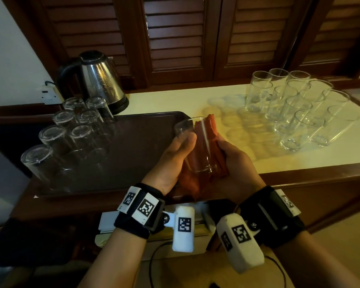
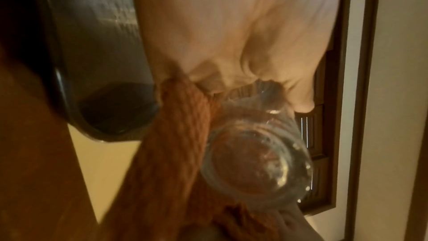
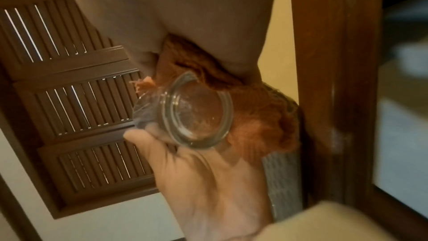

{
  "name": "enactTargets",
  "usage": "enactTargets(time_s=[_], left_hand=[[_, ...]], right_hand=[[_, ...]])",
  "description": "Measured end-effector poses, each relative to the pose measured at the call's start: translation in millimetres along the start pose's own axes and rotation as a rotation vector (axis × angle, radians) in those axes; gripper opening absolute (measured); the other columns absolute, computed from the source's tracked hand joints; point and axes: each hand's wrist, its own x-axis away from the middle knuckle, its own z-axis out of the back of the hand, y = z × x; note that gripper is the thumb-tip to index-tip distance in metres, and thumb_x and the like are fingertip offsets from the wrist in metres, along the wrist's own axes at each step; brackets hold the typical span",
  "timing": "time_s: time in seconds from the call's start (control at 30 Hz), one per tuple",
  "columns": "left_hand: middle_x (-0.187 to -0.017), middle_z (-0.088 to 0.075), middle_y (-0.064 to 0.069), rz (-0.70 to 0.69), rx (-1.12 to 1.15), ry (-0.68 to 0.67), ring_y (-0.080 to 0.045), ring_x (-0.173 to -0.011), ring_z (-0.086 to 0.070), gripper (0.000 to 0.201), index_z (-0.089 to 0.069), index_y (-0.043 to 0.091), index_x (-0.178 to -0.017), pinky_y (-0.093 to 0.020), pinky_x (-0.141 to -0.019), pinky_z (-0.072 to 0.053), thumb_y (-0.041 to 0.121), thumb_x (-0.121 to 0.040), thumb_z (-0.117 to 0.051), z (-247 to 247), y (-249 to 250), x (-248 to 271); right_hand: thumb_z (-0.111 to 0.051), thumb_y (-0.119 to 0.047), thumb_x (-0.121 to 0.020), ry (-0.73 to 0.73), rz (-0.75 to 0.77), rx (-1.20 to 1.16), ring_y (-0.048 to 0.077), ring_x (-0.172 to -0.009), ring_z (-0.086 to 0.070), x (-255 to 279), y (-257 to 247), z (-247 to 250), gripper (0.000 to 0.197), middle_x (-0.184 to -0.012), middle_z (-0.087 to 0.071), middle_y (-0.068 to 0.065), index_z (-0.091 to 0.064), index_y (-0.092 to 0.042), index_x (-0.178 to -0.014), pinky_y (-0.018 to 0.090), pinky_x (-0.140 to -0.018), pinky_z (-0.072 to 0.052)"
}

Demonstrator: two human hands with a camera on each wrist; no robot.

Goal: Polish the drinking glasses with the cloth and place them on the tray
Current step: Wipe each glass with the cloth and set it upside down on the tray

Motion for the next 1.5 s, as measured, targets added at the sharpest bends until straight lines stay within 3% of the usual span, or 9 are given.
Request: enactTargets(time_s=[0.17,0.23,0.5,0.63,0.73,0.93,1.17,1.3,1.5], left_hand=[[-0.120,-0.067,-0.006,-0.010,0.054,0.127,-0.022,-0.116,-0.063,0.056,-0.050,0.018,-0.142,-0.043,-0.105,-0.048,0.032,-0.091,-0.068,-0.5,-2.2,-7.8],[-0.107,-0.070,-0.002,-0.009,0.062,0.099,-0.017,-0.104,-0.067,0.040,-0.053,0.015,-0.136,-0.040,-0.096,-0.051,0.023,-0.097,-0.059,-6.5,-1.6,-6.5],[-0.123,-0.062,-0.019,-0.027,0.152,-0.015,-0.029,-0.109,-0.064,0.065,-0.049,0.004,-0.141,-0.040,-0.092,-0.055,0.042,-0.089,-0.053,-7.6,0.4,-0.1],[-0.131,-0.059,-0.023,-0.023,0.149,0.070,-0.037,-0.123,-0.057,0.064,-0.051,0.009,-0.140,-0.050,-0.106,-0.045,0.037,-0.085,-0.068,3.7,-0.1,-2.8],[-0.116,-0.067,-0.008,-0.047,0.053,0.102,-0.022,-0.107,-0.065,0.045,-0.051,0.015,-0.137,-0.036,-0.089,-0.053,0.025,-0.095,-0.062,-1.5,6.1,-1.2],[-0.113,-0.067,-0.011,-0.051,0.134,-0.027,-0.023,-0.104,-0.067,0.055,-0.052,0.007,-0.134,-0.034,-0.084,-0.058,0.042,-0.092,-0.052,-2.1,6.4,4.7],[-0.130,-0.061,-0.019,-0.050,0.105,0.091,-0.034,-0.131,-0.053,0.046,-0.052,0.013,-0.136,-0.053,-0.112,-0.040,0.027,-0.093,-0.062,3.3,6.6,2.1],[-0.118,-0.070,-0.008,-0.083,0.015,0.064,-0.022,-0.110,-0.067,0.046,-0.056,0.015,-0.130,-0.042,-0.098,-0.053,0.039,-0.092,-0.064,-4.3,6.1,3.2],[-0.113,-0.069,-0.012,-0.034,0.189,0.036,-0.023,-0.102,-0.067,0.053,-0.055,0.007,-0.132,-0.034,-0.084,-0.059,0.036,-0.088,-0.056,0.9,5.2,8.0]], right_hand=[[-0.039,-0.031,-0.106,0.000,0.177,0.159,0.028,-0.129,-0.058,-3.8,4.7,1.1,0.037,-0.137,-0.064,0.004,-0.055,-0.034,-0.139,0.054,-0.112,-0.040],[-0.048,-0.037,-0.102,0.022,0.240,0.274,0.021,-0.132,-0.056,-8.9,10.6,4.3,0.042,-0.141,-0.061,-0.002,-0.050,-0.037,-0.144,0.053,-0.115,-0.039],[-0.048,-0.043,-0.100,-0.082,-0.055,-0.035,0.040,-0.136,-0.050,-16.9,11.0,7.0,0.052,-0.142,-0.056,0.021,-0.053,-0.016,-0.144,0.058,-0.118,-0.031],[-0.038,-0.035,-0.106,-0.087,0.082,0.093,0.029,-0.123,-0.062,-16.6,6.1,4.6,0.037,-0.134,-0.065,0.010,-0.058,-0.031,-0.138,0.049,-0.104,-0.048],[-0.041,-0.031,-0.105,-0.059,0.266,0.302,0.015,-0.131,-0.057,-17.7,12.4,-0.6,0.043,-0.141,-0.060,-0.005,-0.046,-0.036,-0.147,0.045,-0.112,-0.043],[-0.042,-0.034,-0.104,-0.107,0.072,0.032,0.032,-0.127,-0.059,-11.8,7.0,-10.8,0.043,-0.135,-0.064,0.015,-0.055,-0.018,-0.142,0.051,-0.109,-0.045],[-0.046,-0.038,-0.101,-0.013,0.317,0.406,0.019,-0.133,-0.053,-13.5,4.6,-10.6,0.051,-0.143,-0.055,0.000,-0.042,-0.035,-0.151,0.050,-0.114,-0.040],[-0.045,-0.036,-0.101,-0.035,0.301,0.376,0.015,-0.131,-0.055,-16.3,13.7,-13.1,0.045,-0.141,-0.059,-0.002,-0.047,-0.039,-0.146,0.046,-0.114,-0.040],[-0.042,-0.032,-0.102,-0.122,0.108,0.018,0.034,-0.121,-0.063,-9.5,8.1,-11.0,0.042,-0.131,-0.066,0.016,-0.056,-0.022,-0.140,0.050,-0.106,-0.048]])
